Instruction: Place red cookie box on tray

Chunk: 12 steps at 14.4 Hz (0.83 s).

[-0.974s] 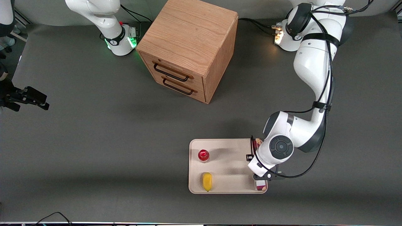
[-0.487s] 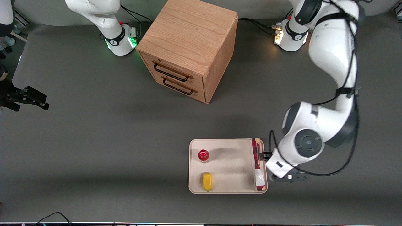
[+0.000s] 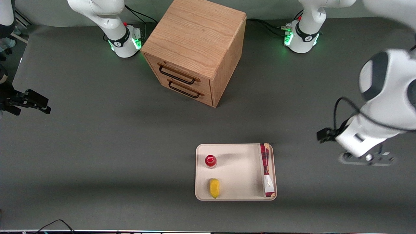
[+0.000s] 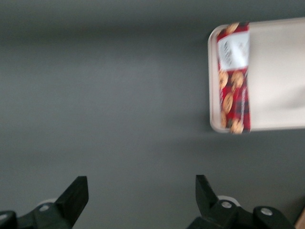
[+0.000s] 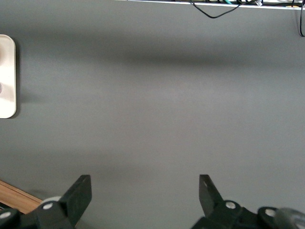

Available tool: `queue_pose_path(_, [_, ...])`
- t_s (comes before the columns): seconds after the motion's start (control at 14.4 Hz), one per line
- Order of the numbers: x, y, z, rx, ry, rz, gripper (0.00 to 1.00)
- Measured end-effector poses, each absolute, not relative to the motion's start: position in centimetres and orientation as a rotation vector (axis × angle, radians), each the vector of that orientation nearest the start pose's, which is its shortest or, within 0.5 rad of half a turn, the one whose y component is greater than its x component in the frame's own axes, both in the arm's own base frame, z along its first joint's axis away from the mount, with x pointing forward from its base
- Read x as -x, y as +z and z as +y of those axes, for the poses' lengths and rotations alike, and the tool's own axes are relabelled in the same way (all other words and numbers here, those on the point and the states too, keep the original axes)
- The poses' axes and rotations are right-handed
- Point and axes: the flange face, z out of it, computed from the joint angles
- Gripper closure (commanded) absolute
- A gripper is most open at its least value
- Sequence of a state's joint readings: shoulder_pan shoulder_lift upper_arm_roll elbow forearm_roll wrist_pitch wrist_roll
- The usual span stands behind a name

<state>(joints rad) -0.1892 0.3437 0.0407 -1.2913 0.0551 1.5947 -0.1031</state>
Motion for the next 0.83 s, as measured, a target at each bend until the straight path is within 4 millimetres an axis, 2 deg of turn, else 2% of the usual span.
queue_pose_path(0.28, [-59.1, 59.0, -3.8, 3.071, 0.058, 0.049, 0.00])
queue_pose_path(0.42, [-56.9, 60.4, -1.6, 3.084, 0.041, 0.044, 0.00])
queue_pose_path(0.63, [-54.5, 61.3, -1.0, 3.100, 0.007, 0.059, 0.00])
queue_pose_path(0.83, [-53.8, 61.4, -1.1, 3.118, -0.006, 0.063, 0.00])
